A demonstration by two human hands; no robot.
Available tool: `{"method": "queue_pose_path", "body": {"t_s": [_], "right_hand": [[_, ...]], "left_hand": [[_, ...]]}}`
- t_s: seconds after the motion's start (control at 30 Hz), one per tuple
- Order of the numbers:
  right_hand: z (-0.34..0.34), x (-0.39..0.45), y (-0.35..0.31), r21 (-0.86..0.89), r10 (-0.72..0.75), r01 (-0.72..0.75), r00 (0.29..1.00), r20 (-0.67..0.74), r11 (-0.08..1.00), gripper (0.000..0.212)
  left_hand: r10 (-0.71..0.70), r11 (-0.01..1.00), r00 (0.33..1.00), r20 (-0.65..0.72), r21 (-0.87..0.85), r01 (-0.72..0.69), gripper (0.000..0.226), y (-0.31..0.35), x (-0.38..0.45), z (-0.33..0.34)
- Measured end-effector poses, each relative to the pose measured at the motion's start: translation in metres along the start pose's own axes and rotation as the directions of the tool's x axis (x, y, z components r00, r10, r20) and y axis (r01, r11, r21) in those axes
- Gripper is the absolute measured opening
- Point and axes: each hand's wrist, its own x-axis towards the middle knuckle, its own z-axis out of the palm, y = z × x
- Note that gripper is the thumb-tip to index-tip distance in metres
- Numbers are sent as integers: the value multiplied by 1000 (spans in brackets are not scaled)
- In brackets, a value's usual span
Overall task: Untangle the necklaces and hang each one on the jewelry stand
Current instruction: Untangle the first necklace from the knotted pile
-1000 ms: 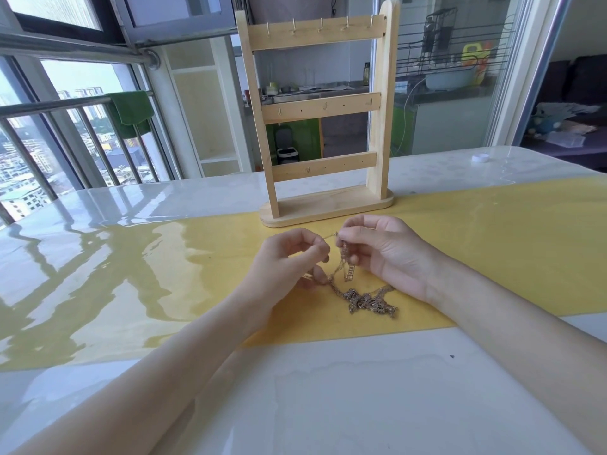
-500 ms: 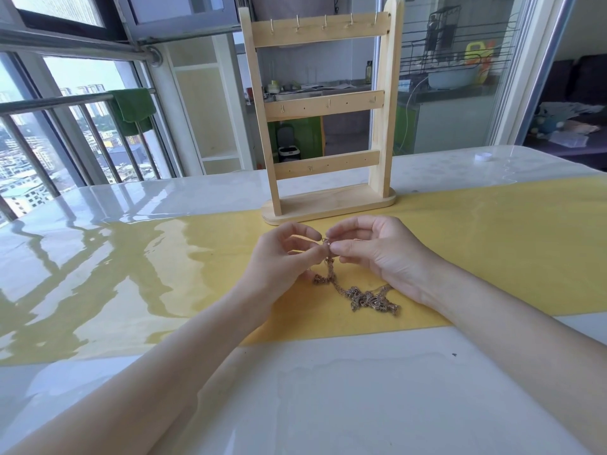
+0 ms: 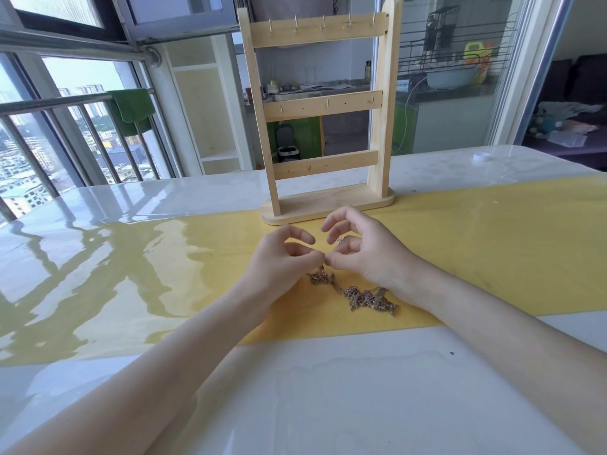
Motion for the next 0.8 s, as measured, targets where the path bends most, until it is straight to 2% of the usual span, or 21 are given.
{"method": "queue_pose_path", "body": {"t_s": [0.07,0.17,0.23,0.3,0.37,0.47,0.6,0.8], "right_hand": [[0,1,0,16,3,-3,1000,-6,1000,30],[-6,2,0,119,22,-16,999,-49,993,28],[-7,3,0,87,16,-11,999,-47,996,27],[-5,3,1,-14,-4,4,999,-33,1000,25],[-4,4,2,-37,-15,13,999,-51,999,23],[-7,4,1,122,27,-17,996,-79,992,19],[-6,4,-1,403,86,-69,996,-24,913,17],[-7,4,-3,576,152,-174,985,87,799,13]], "left_hand": [[-44,996,999,30,-71,46,14,1,0,-2],[-99,948,991,90,-295,121,14,4,1,-4],[-102,934,985,137,-327,142,14,6,0,-4],[-88,941,982,167,-308,137,15,5,-1,-2],[-74,957,983,166,-266,117,16,5,-2,-1],[-53,978,989,142,-191,80,14,4,-2,0],[-14,998,992,129,-53,21,13,4,-2,1],[32,999,988,150,-15,-30,16,3,-4,1]]}}
